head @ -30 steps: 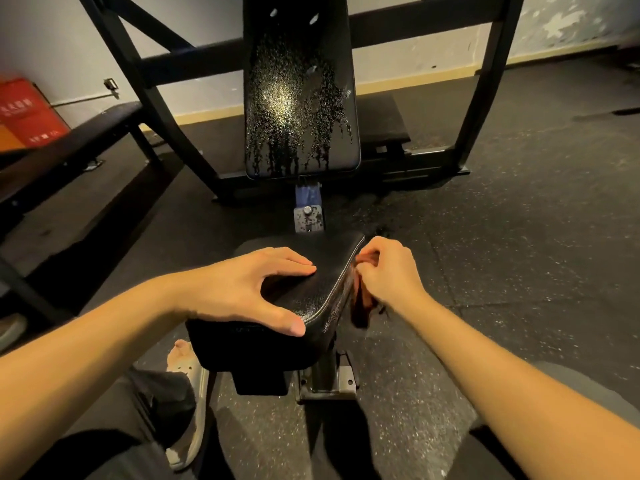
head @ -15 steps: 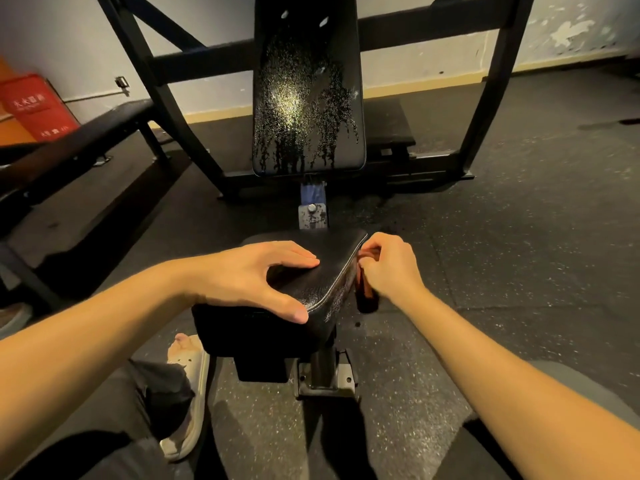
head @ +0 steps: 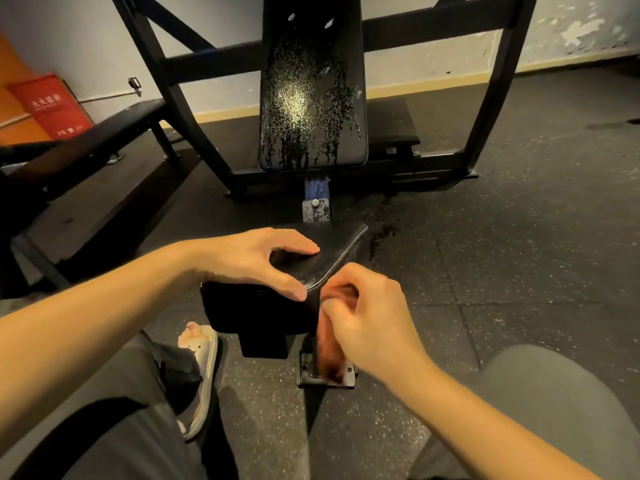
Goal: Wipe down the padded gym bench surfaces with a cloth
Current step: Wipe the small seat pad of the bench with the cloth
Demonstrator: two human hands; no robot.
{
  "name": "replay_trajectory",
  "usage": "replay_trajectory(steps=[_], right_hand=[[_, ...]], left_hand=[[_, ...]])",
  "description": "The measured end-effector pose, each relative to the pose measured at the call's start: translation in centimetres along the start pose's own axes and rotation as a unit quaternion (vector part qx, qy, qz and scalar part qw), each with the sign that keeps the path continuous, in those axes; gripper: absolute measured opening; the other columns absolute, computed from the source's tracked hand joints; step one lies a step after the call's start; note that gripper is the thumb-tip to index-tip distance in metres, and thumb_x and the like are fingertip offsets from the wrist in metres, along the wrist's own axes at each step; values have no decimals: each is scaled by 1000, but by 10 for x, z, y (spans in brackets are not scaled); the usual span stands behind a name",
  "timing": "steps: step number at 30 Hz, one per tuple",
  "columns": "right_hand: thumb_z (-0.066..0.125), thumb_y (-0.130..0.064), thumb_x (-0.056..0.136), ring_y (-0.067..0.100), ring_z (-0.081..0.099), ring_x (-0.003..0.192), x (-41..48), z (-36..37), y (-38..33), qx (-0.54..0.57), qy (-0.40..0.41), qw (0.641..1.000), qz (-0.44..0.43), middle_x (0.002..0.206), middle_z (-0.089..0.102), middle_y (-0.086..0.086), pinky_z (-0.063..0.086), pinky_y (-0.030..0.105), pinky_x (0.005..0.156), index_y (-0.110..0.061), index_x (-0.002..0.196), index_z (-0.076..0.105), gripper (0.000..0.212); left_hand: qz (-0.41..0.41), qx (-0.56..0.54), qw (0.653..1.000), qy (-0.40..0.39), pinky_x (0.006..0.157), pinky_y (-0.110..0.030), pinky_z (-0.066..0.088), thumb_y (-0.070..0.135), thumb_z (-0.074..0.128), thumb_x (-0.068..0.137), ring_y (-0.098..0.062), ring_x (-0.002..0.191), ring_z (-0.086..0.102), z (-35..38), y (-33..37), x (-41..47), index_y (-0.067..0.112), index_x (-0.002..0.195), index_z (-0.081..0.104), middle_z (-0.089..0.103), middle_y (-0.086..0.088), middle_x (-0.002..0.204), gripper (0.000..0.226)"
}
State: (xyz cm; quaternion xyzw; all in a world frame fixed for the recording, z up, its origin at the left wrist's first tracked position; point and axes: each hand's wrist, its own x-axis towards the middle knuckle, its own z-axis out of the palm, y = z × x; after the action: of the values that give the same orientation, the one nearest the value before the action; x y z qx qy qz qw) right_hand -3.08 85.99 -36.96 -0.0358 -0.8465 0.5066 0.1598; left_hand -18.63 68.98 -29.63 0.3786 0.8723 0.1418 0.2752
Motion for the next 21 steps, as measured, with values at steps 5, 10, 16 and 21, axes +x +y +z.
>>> replay_trajectory(steps=[5,10,16,21], right_hand=[[63,-8,86,12,68,85,33,-2,20,-43,32,996,69,77,66,-14,50,28,74,-26,85,67,19],[65,-5,85,3,66,77,6,-1,4,-7,-3,1000,1,74,68,-14,52,19,71,-24,82,67,20],[61,-9,86,12,67,78,20,-1,7,-34,24,999,26,78,70,-11,56,37,76,-23,86,68,16],[62,-9,87,9,66,84,30,-3,21,-47,-1,998,45,83,70,-12,52,25,74,-26,85,65,17]], left_hand=[[-6,-7,1000,-3,112,-23,36,72,78,64,15,128,44,1,1,-1,41,145,51,47,34,141,90],[0,-2,1000,-2,112,-25,34,77,76,65,10,133,43,1,-3,1,42,144,51,47,33,143,90],[-4,-3,1000,-1,109,-23,36,74,76,63,13,127,45,2,0,0,42,144,51,48,33,141,91],[3,-17,1000,-10,112,-27,37,71,76,68,11,129,45,3,-3,1,42,146,48,45,33,143,88]])
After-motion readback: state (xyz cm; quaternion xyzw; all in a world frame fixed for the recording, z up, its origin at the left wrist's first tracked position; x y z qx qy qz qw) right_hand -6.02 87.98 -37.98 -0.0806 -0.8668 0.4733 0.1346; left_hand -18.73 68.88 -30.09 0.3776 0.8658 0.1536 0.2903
